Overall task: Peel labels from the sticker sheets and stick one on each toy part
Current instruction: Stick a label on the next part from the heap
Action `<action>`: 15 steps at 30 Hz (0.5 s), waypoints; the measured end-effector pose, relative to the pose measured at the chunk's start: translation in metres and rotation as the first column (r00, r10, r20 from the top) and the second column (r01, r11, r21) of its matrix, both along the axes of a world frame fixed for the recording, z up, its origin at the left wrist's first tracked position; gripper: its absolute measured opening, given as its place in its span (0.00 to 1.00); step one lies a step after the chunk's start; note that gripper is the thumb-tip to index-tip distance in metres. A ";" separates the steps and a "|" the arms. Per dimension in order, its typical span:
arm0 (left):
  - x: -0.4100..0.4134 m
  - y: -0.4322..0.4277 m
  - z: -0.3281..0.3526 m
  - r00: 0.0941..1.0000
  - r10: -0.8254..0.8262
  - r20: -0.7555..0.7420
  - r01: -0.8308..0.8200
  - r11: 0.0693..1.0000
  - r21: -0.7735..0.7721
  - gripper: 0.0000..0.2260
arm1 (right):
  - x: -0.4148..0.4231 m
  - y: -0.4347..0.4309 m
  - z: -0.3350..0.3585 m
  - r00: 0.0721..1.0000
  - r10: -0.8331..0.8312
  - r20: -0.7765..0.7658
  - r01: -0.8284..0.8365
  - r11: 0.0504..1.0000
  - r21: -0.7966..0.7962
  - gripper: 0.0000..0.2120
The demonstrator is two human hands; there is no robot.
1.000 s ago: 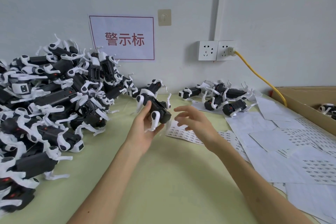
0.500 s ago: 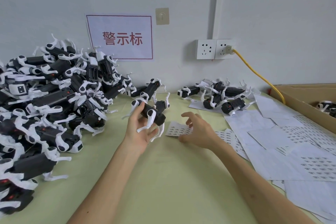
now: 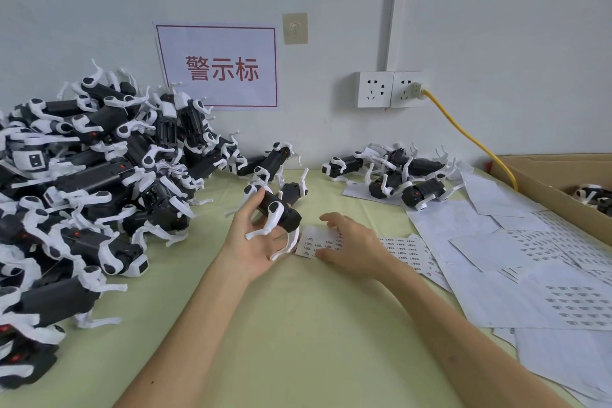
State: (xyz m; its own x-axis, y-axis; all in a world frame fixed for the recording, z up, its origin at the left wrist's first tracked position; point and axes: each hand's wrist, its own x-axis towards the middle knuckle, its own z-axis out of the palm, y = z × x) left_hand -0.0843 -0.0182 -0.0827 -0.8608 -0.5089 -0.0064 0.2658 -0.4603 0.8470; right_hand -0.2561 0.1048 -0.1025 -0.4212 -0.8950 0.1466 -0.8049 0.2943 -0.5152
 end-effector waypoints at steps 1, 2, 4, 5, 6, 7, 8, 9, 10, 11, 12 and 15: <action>0.001 0.000 0.000 1.000 0.020 0.007 -0.020 0.999 0.046 0.27 | 0.000 0.000 0.000 1.000 0.006 0.012 -0.005 1.000 -0.016 0.31; 0.003 0.000 -0.001 0.999 0.041 0.005 -0.042 0.994 0.097 0.25 | 0.001 0.000 0.002 1.000 0.012 0.015 -0.012 0.999 -0.037 0.30; 0.005 -0.001 -0.002 0.998 0.064 0.000 -0.064 0.986 0.153 0.23 | 0.003 -0.001 0.004 1.000 0.026 -0.004 -0.026 0.996 -0.091 0.28; 0.006 -0.001 -0.002 0.998 0.057 0.001 -0.056 0.987 0.154 0.24 | 0.004 -0.001 0.004 1.000 0.031 -0.004 -0.031 0.993 -0.114 0.26; 0.005 0.000 -0.002 0.999 0.041 0.001 -0.041 0.989 0.141 0.25 | 0.005 -0.001 0.005 0.999 0.039 0.006 -0.037 0.990 -0.133 0.25; 0.004 -0.001 -0.002 1.000 0.018 -0.006 -0.017 0.993 0.119 0.28 | 0.005 -0.001 0.006 0.999 0.050 0.018 -0.047 0.988 -0.149 0.23; 0.003 0.000 -0.001 1.000 -0.012 -0.016 0.013 0.996 0.093 0.29 | 0.006 -0.001 0.006 0.998 0.061 0.028 -0.056 0.985 -0.164 0.21; 0.002 0.001 0.001 0.999 -0.043 -0.029 0.045 0.997 0.069 0.29 | 0.006 0.000 0.006 0.997 0.070 0.037 -0.062 0.981 -0.182 0.18; 0.003 0.003 0.003 0.997 -0.071 -0.034 0.072 0.996 0.046 0.29 | 0.006 0.001 0.007 0.996 0.074 0.045 -0.064 0.977 -0.204 0.15; 0.002 0.004 0.004 0.996 -0.083 -0.033 0.084 0.996 0.023 0.29 | 0.007 0.001 0.007 0.996 0.076 0.050 -0.063 0.972 -0.228 0.13; 0.002 0.006 0.005 0.996 -0.081 -0.027 0.081 0.997 0.008 0.28 | 0.007 0.001 0.008 0.996 0.075 0.050 -0.060 0.967 -0.249 0.12; 0.001 0.012 0.008 1.000 0.001 0.017 -0.001 0.999 0.045 0.20 | 0.010 0.001 0.010 0.997 0.069 0.031 -0.057 0.954 -0.293 0.10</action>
State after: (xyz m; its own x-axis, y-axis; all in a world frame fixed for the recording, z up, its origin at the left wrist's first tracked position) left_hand -0.0834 -0.0062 -0.0752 -0.8598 -0.5086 -0.0441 0.2517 -0.4975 0.8302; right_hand -0.2464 0.1058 -0.0930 -0.3765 -0.8408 0.3891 -0.7935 0.0759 -0.6038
